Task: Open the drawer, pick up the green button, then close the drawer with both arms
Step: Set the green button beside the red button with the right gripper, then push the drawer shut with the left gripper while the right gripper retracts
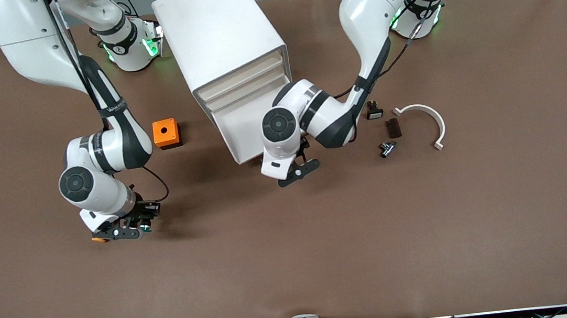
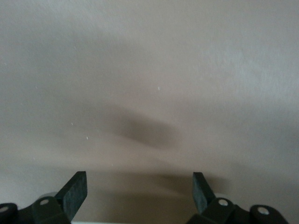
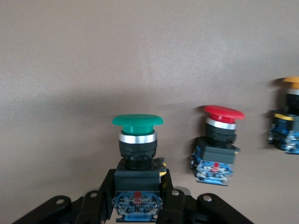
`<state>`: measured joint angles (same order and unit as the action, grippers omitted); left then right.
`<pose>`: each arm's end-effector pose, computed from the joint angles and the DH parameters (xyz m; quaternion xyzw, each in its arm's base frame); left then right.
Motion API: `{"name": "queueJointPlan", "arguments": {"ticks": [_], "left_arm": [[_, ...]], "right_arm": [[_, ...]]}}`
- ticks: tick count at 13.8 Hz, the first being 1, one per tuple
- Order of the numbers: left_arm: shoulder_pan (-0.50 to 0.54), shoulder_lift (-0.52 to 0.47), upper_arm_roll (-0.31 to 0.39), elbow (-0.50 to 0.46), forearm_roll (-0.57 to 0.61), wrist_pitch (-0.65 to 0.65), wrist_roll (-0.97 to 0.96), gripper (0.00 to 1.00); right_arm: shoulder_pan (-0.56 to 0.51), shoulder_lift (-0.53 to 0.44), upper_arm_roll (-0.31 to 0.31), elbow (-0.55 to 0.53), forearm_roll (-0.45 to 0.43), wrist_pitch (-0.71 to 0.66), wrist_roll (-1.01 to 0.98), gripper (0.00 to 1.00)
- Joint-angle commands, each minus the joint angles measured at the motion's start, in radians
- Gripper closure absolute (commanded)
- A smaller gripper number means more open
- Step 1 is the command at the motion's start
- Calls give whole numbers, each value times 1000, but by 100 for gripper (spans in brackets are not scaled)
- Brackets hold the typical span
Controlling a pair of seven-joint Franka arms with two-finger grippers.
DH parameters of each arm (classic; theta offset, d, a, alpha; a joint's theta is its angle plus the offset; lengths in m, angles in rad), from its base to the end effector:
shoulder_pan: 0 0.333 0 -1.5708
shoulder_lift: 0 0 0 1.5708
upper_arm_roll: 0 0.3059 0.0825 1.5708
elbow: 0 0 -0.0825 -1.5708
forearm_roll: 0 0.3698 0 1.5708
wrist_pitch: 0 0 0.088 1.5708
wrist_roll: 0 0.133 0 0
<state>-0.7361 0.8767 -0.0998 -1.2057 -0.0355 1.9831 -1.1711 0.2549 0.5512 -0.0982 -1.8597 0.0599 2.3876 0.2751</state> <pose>0.4968 -0.5288 0.2175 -0.9791 -0.1899 0.0720 0.0107 0.6157 0.1010 0.1965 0.9972 -0.0742 -0.0086 0.0075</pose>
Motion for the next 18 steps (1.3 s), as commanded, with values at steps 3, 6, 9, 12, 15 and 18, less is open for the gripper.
{"name": "queueJointPlan", "arguments": {"ticks": [3, 6, 9, 12, 15, 18], "left_arm": [[-22, -7, -30, -21, -17, 7, 7, 1], [-25, -8, -60, -35, -15, 7, -5, 1], [-35, -13, -72, -64, -17, 7, -10, 1], [-35, -13, -98, -66, -47, 7, -12, 1], [-35, -13, -113, -72, -118, 7, -12, 1], [-42, -12, -118, -72, -197, 7, -12, 1]], "right_arm": [[9, 33, 9, -2, 43, 48, 29, 100], [17, 44, 9, -3, 43, 56, 47, 99], [23, 44, 9, -3, 43, 56, 61, 98], [21, 47, 9, -3, 43, 56, 61, 29], [29, 41, 9, 20, 38, 41, 53, 0], [18, -13, 6, 72, 29, -107, 44, 0]]}}
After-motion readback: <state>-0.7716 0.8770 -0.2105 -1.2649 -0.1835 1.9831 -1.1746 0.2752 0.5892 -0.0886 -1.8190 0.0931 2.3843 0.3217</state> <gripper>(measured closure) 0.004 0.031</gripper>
